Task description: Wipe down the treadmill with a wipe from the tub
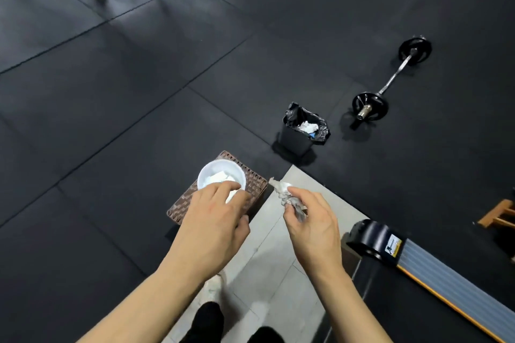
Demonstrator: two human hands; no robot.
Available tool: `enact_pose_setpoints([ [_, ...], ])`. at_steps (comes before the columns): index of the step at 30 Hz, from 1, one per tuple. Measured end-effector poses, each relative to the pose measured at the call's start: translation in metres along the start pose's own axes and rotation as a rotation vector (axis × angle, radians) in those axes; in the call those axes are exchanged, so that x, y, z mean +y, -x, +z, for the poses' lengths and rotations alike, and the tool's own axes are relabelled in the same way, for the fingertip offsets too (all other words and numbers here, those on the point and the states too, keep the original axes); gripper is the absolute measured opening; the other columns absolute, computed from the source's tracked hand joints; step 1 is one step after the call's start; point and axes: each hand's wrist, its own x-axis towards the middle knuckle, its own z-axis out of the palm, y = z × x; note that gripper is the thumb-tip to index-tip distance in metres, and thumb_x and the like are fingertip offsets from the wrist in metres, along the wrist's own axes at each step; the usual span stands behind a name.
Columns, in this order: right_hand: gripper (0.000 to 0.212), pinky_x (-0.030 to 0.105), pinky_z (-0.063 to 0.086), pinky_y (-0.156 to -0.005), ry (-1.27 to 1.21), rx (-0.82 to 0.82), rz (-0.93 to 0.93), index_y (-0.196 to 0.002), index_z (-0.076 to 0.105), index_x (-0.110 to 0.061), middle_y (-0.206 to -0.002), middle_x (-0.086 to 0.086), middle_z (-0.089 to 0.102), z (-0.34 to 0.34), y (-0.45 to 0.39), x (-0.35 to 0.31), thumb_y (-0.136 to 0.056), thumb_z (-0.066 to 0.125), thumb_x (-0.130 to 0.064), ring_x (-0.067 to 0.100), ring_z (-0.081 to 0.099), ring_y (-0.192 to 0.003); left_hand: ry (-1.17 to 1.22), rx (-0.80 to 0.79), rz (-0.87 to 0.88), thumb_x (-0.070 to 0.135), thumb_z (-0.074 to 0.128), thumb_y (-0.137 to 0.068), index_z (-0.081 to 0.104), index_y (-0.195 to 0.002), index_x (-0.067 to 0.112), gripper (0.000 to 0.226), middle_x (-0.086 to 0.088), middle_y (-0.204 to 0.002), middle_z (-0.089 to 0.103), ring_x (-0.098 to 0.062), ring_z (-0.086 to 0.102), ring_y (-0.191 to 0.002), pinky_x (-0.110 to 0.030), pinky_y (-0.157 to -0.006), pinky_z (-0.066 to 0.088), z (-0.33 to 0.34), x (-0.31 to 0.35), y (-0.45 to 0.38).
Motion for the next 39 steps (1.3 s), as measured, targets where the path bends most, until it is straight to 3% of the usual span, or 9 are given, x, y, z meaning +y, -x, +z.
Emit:
enact_pose_setpoints([
  [6, 0.032, 0.028, 0.049, -0.087, -0.052, 0.112, 0.073, -0.118, 0.070, -0.026, -0.104, -0.015, 0.064, -0.003, -0.072, 0.001, -0.088, 0.066, -0.016, 0.011, 0.059, -0.097, -0.019, -0.091, 0.105, 0.036, 0.047, -0.083, 0.068, -0.111, 0.022, 0.037, 0.000, -0.119, 0.063, -0.025, 0.057, -0.101, -0.034, -0.085, 0.035, 0.007, -0.002, -0.092],
  [14, 0.023, 0.022, 0.040, -0.082, 0.012, 0.214, 0.139, -0.110, 0.072, -0.030, -0.096, -0.024, 0.060, -0.032, -0.207, 0.062, -0.090, 0.068, -0.018, 0.008, 0.048, -0.095, 0.001, -0.152, 0.164, 0.036, 0.045, -0.084, 0.068, -0.108, 0.021, 0.037, -0.001, -0.119, 0.062, -0.027, 0.062, -0.102, -0.040, -0.082, 0.050, 0.047, 0.023, -0.234],
  [21, 0.014, 0.023, 0.031, -0.073, 0.097, 0.117, 0.253, -0.108, 0.071, -0.026, -0.096, -0.016, 0.060, -0.036, -0.352, 0.146, -0.095, 0.065, -0.027, 0.016, 0.046, -0.091, -0.013, -0.282, 0.112, 0.038, 0.043, -0.086, 0.066, -0.113, 0.022, 0.039, -0.002, -0.126, 0.059, -0.029, 0.060, -0.109, -0.042, -0.087, 0.050, 0.110, 0.049, -0.363],
  [24, 0.020, 0.028, 0.037, -0.078, 0.149, 0.053, 0.270, -0.113, 0.070, -0.022, -0.104, -0.003, 0.066, -0.019, -0.409, 0.184, -0.095, 0.062, -0.020, 0.020, 0.046, -0.095, 0.001, -0.307, 0.106, 0.039, 0.040, -0.088, 0.064, -0.117, 0.022, 0.041, -0.001, -0.129, 0.057, -0.028, 0.056, -0.113, -0.043, -0.091, 0.048, 0.145, 0.050, -0.415],
  [28, 0.026, 0.039, 0.046, -0.083, 0.225, -0.030, 0.286, -0.116, 0.068, -0.019, -0.109, 0.001, 0.065, 0.021, -0.482, 0.230, -0.092, 0.059, -0.015, 0.024, 0.048, -0.102, -0.010, -0.334, 0.104, 0.042, 0.038, -0.087, 0.065, -0.115, 0.021, 0.044, -0.002, -0.125, 0.059, -0.029, 0.057, -0.108, -0.043, -0.087, 0.048, 0.203, 0.037, -0.480],
  [33, 0.025, 0.037, 0.048, -0.079, 0.275, -0.120, 0.316, -0.116, 0.068, -0.023, -0.113, -0.002, 0.064, 0.085, -0.556, 0.284, -0.094, 0.057, -0.018, 0.023, 0.048, -0.108, -0.035, -0.350, 0.130, 0.041, 0.038, -0.085, 0.067, -0.114, 0.022, 0.045, 0.001, -0.119, 0.061, -0.028, 0.058, -0.101, -0.042, -0.082, 0.049, 0.281, 0.013, -0.544],
  [39, 0.032, 0.038, 0.047, -0.087, 0.259, -0.134, 0.318, -0.128, 0.062, -0.022, -0.124, 0.001, 0.060, 0.148, -0.612, 0.348, -0.096, 0.057, -0.019, 0.024, 0.049, -0.116, -0.042, -0.386, 0.125, 0.043, 0.031, -0.085, 0.066, -0.113, 0.020, 0.050, 0.001, -0.117, 0.060, -0.030, 0.058, -0.101, -0.045, -0.084, 0.049, 0.361, -0.012, -0.597],
])
